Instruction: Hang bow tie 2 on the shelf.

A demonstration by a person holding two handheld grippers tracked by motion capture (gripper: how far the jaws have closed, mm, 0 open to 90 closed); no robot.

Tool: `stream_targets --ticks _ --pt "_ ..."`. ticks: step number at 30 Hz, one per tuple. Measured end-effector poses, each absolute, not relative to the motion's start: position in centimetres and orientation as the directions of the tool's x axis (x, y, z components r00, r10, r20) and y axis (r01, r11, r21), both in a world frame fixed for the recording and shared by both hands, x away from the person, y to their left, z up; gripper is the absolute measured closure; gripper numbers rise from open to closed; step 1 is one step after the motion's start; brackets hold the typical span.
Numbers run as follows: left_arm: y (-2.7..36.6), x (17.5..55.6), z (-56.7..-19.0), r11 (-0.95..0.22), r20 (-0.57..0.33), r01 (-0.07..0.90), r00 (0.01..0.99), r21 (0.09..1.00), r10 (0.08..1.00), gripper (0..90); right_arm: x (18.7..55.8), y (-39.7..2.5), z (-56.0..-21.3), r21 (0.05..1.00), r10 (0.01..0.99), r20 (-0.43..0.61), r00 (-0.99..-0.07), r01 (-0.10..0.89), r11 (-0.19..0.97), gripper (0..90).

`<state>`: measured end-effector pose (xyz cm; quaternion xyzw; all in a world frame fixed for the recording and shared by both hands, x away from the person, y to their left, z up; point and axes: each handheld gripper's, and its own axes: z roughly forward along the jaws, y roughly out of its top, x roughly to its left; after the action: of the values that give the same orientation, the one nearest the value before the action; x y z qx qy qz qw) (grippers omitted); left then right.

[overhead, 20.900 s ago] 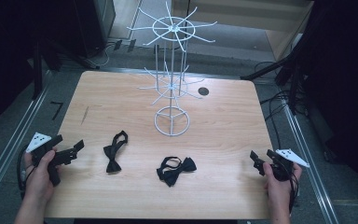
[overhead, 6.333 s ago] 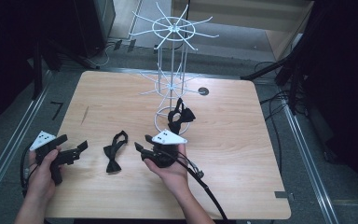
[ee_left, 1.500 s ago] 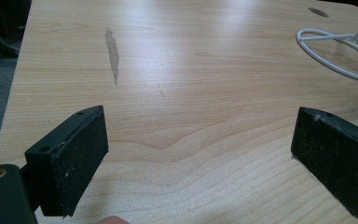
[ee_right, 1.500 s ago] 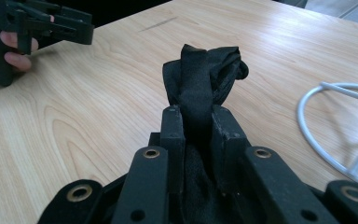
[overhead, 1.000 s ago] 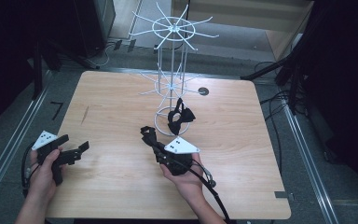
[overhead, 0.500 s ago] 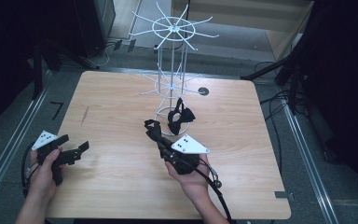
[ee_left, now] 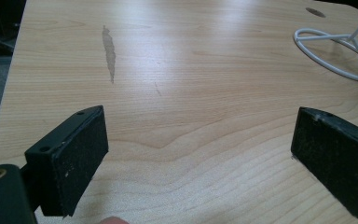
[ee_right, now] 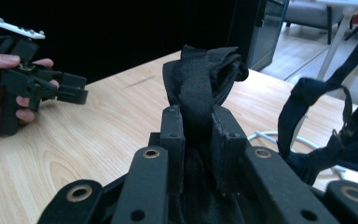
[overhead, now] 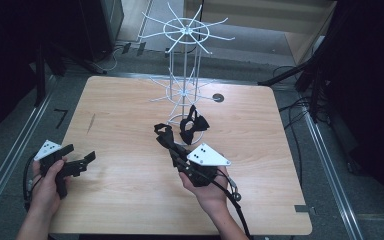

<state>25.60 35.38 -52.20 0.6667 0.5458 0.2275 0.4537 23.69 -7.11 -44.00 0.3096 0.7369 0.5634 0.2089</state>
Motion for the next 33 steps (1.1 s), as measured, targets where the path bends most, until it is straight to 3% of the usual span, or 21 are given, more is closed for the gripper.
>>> stream_targets --ticks 33 --pt "35.3 25.6 -52.2 0.006 -0.189 0.519 0.301 0.855 0.935 4.2 22.6 -8.0 -40.6 0.985 0.676 -0.007 -0.737 0.112 0.131 78.0"
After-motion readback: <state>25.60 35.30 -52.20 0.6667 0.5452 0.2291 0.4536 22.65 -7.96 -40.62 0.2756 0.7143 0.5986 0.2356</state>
